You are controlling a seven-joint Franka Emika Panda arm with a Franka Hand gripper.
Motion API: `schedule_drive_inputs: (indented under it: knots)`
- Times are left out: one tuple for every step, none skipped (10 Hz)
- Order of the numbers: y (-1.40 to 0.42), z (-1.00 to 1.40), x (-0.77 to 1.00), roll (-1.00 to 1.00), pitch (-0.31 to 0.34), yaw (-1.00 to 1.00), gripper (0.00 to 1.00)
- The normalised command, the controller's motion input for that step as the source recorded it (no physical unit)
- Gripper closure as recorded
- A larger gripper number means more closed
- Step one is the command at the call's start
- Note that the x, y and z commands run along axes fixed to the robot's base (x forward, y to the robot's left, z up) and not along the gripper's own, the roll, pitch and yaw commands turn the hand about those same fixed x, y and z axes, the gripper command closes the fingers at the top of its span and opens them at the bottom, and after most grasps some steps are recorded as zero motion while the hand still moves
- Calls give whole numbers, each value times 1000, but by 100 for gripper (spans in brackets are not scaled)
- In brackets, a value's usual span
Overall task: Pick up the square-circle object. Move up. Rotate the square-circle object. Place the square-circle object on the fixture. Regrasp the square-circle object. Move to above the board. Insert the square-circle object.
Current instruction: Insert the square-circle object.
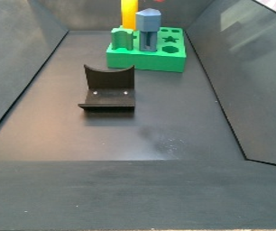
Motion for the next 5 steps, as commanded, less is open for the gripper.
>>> schedule_drive_inputs:
  knots:
    - [17, 0, 0, 0, 0, 0, 100]
    - [-40, -220, -474, 0, -116, 649, 100]
    - [-131, -300, -151, 37, -74, 1000, 100]
    - [-100, -286, -106, 23, -71, 1000, 100]
    - [-109, -254, -111, 17, -66, 1000, 100]
